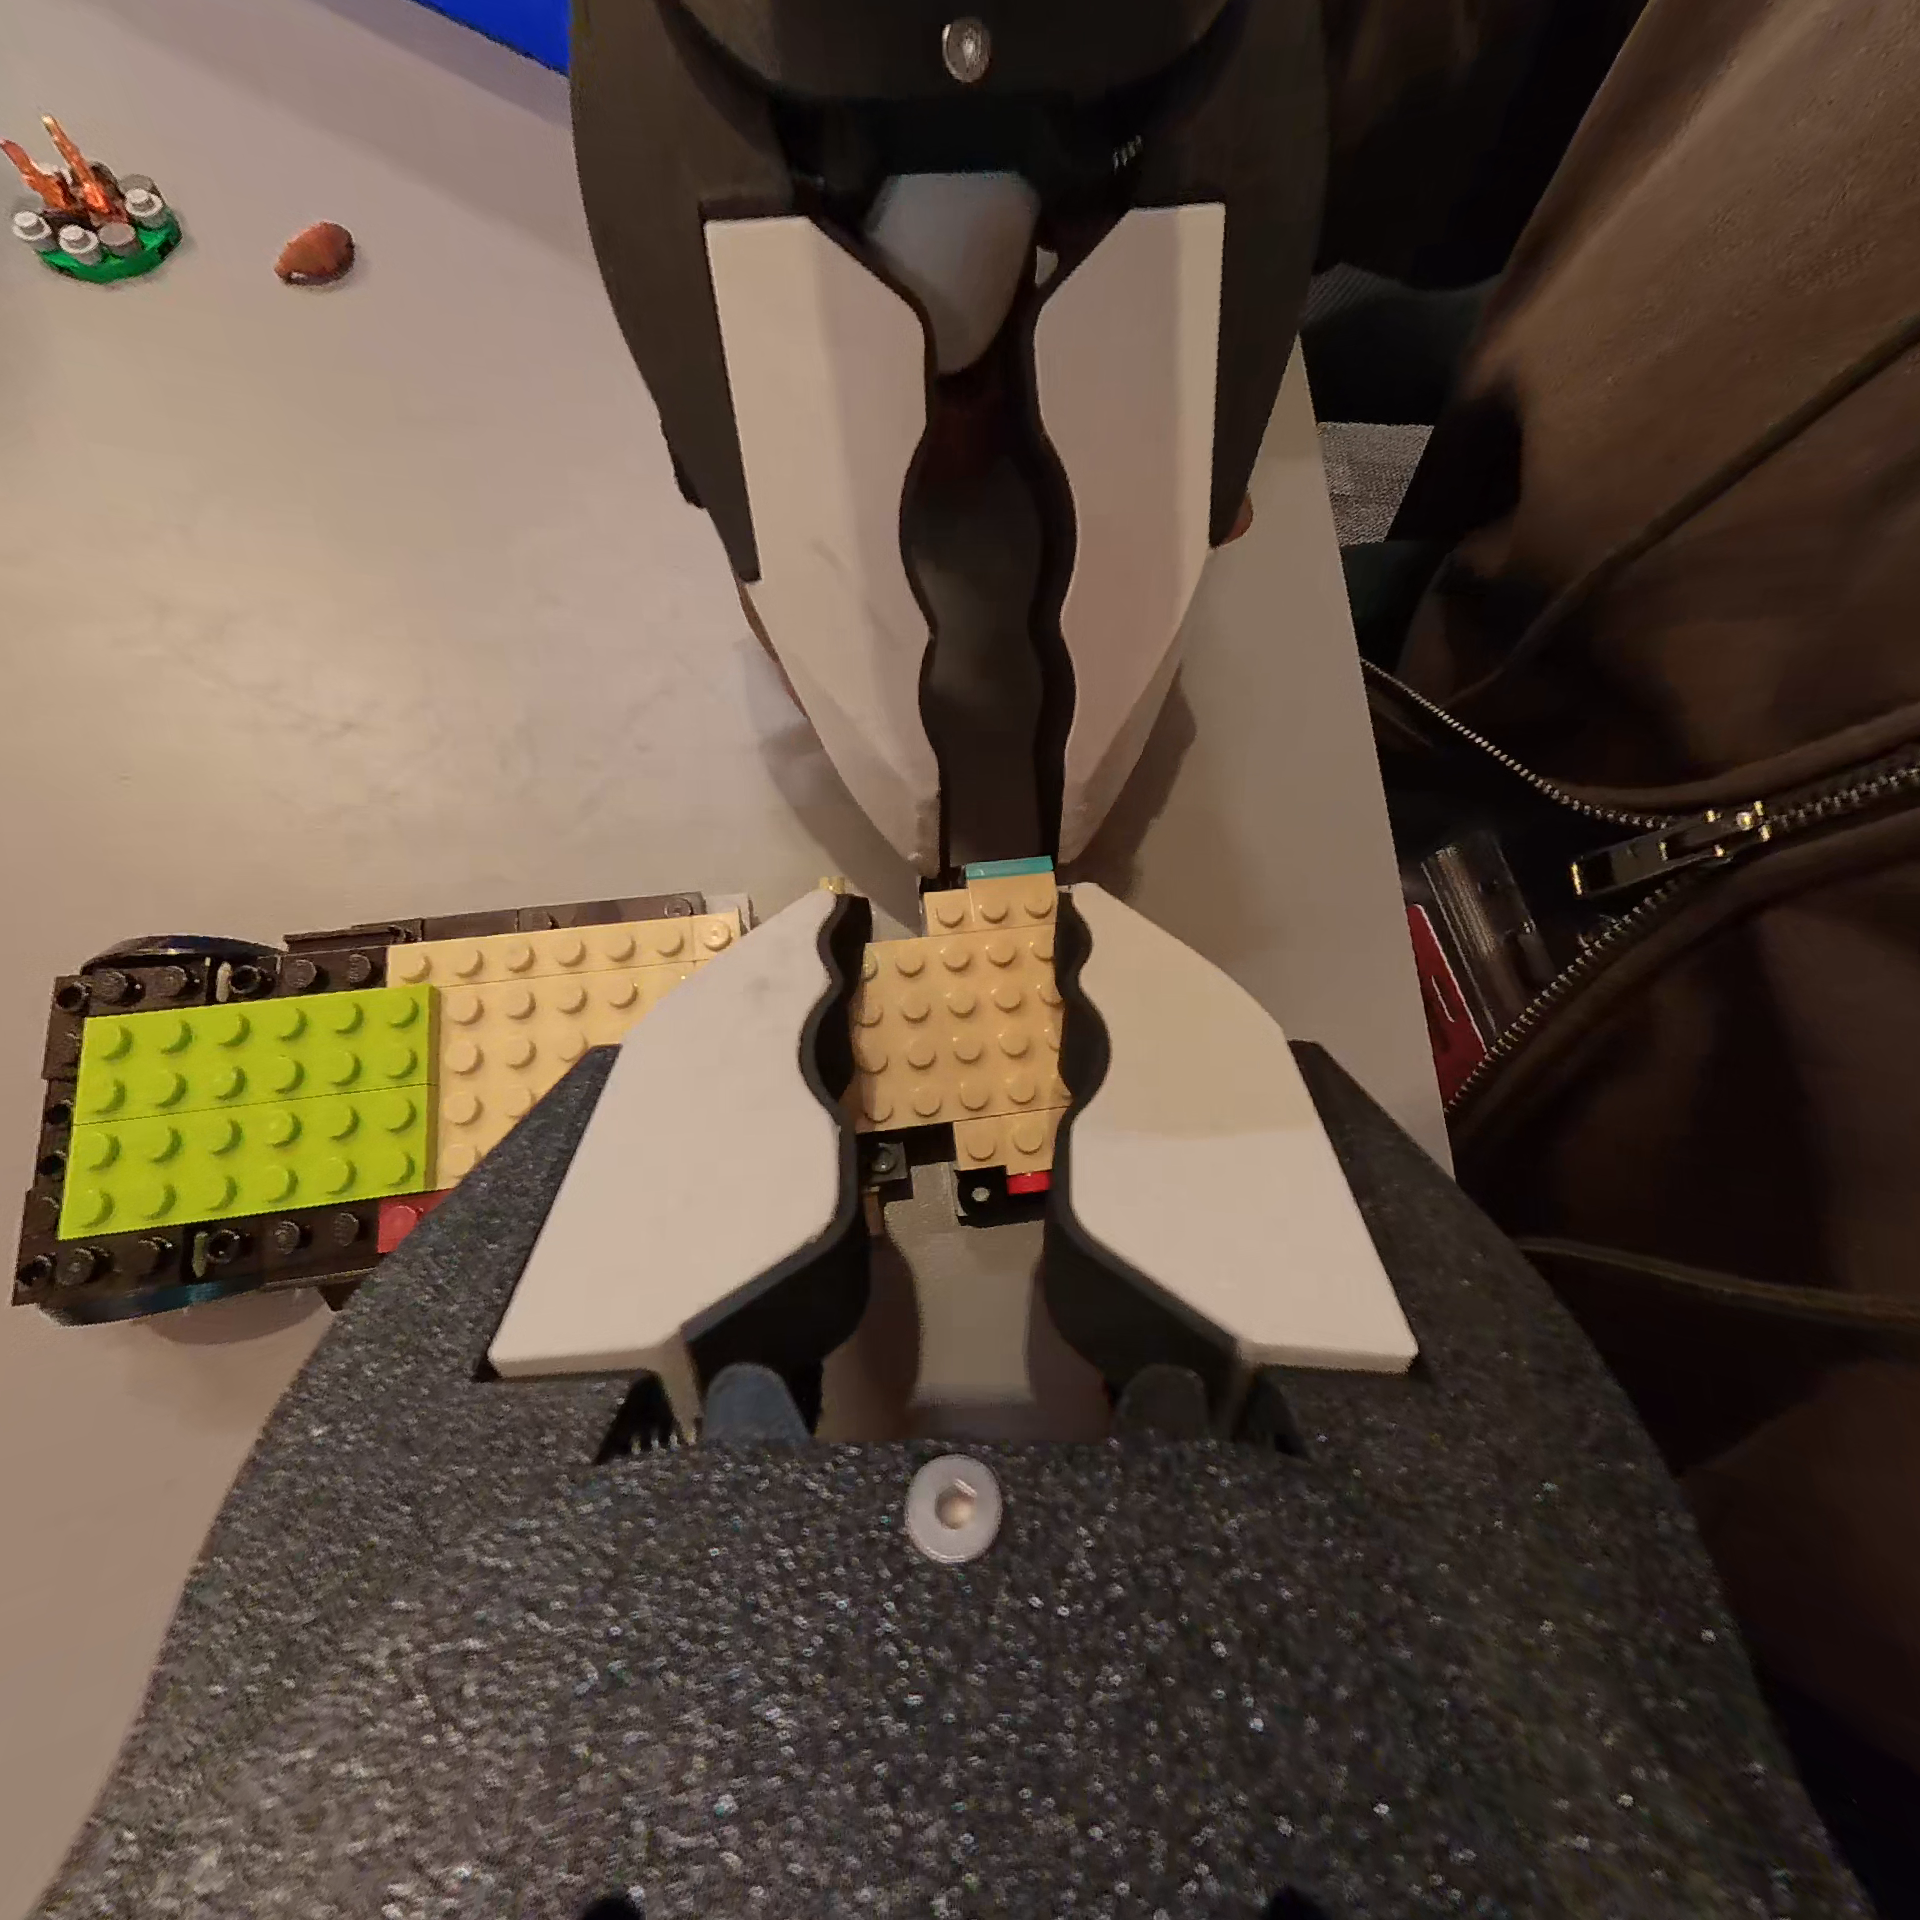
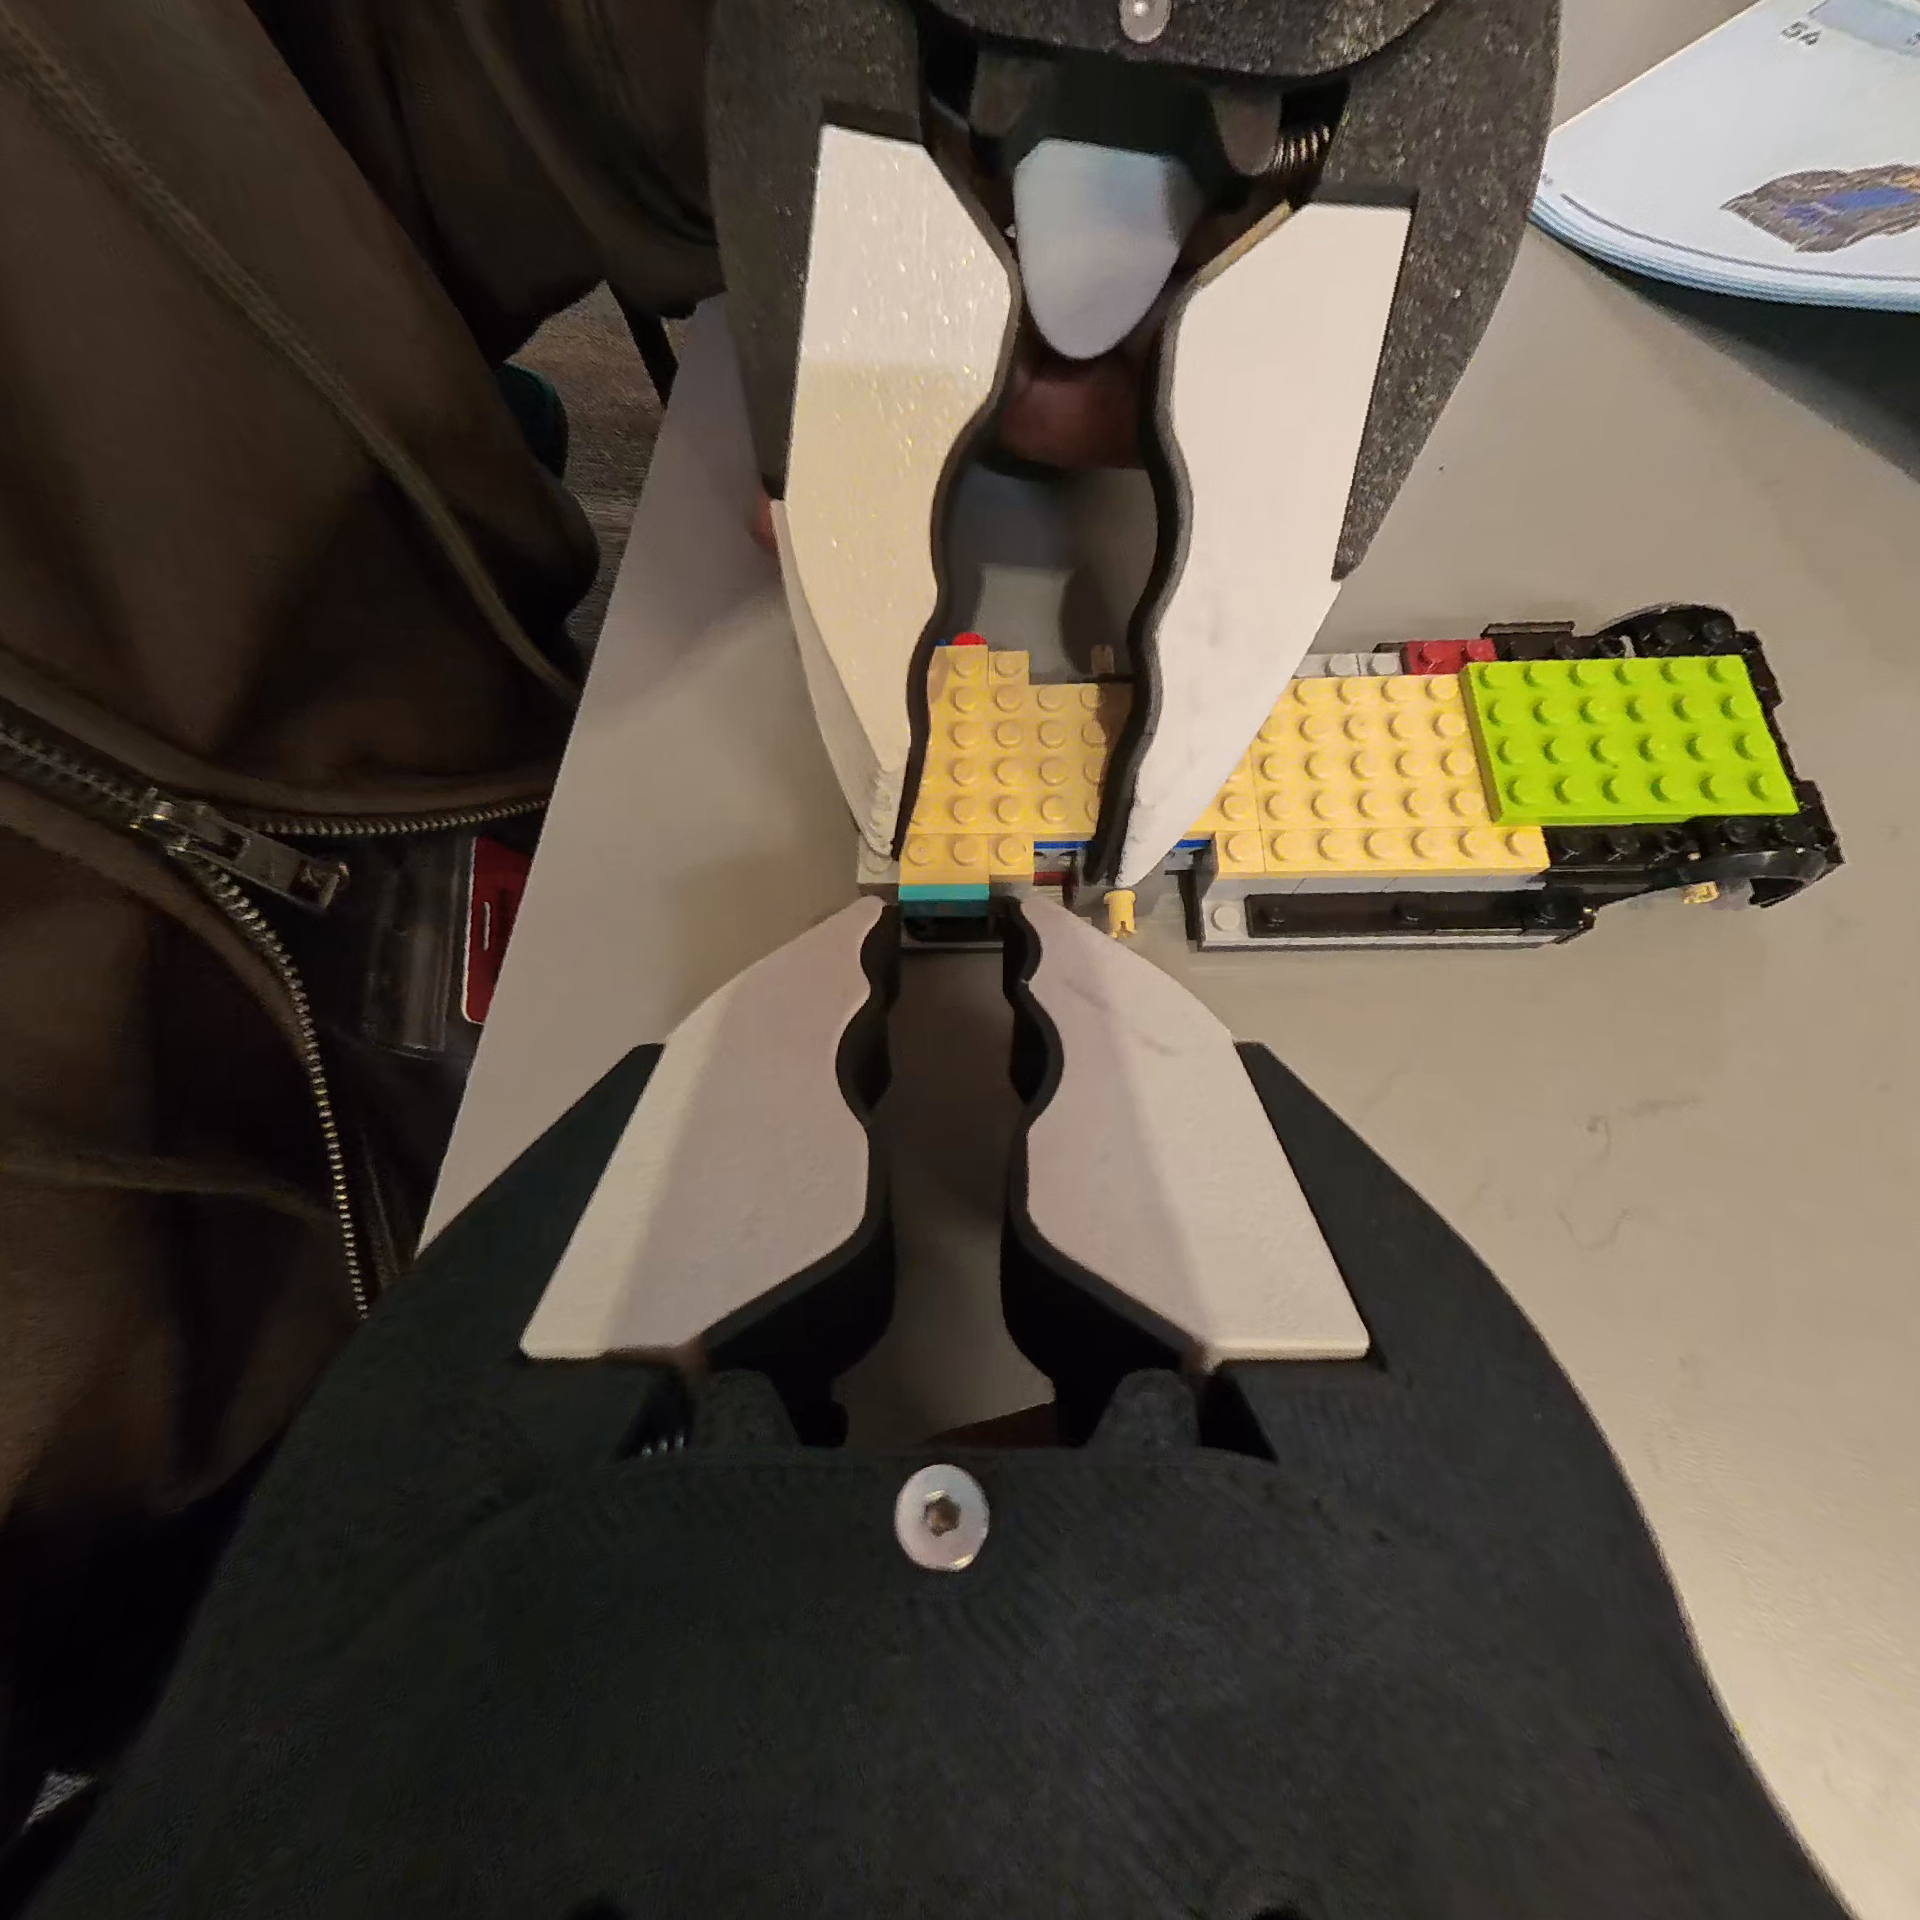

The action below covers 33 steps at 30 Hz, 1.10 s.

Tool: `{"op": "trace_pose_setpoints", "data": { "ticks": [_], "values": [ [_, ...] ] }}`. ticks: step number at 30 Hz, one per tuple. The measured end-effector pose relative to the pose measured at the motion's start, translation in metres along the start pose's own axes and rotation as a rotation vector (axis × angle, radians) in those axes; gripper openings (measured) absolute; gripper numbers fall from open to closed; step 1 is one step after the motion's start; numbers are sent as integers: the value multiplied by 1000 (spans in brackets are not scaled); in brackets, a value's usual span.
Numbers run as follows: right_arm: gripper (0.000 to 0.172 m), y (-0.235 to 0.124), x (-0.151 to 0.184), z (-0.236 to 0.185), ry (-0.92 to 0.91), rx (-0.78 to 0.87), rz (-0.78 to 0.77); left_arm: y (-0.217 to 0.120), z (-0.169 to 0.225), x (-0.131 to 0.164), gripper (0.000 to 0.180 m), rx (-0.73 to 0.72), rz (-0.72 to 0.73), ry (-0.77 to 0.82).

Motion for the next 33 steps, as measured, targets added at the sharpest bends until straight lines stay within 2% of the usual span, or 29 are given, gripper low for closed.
{"op": "trace_pose_setpoints", "data": {
  "ticks": [18,26,33],
  "values": [
    [19,3,0,0,15,-13,22,0,-1,0,35,-16,1,19],
    [16,-10,6,3,31,35,26,0,-1,-1,28,-43,7,54],
    [16,-21,12,7,48,70,30,-1,-1,-1,32,-12,3,33]
  ]
}}
Point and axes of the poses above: each gripper's, where its closed fingertips meet, y out along the fingers, x out of its underside, z = x × y across the jaws, the point moved 5 cm from there along -y, back along the fingers, and after that the axes turned 14 degrees about z, right-handed, at the moved point
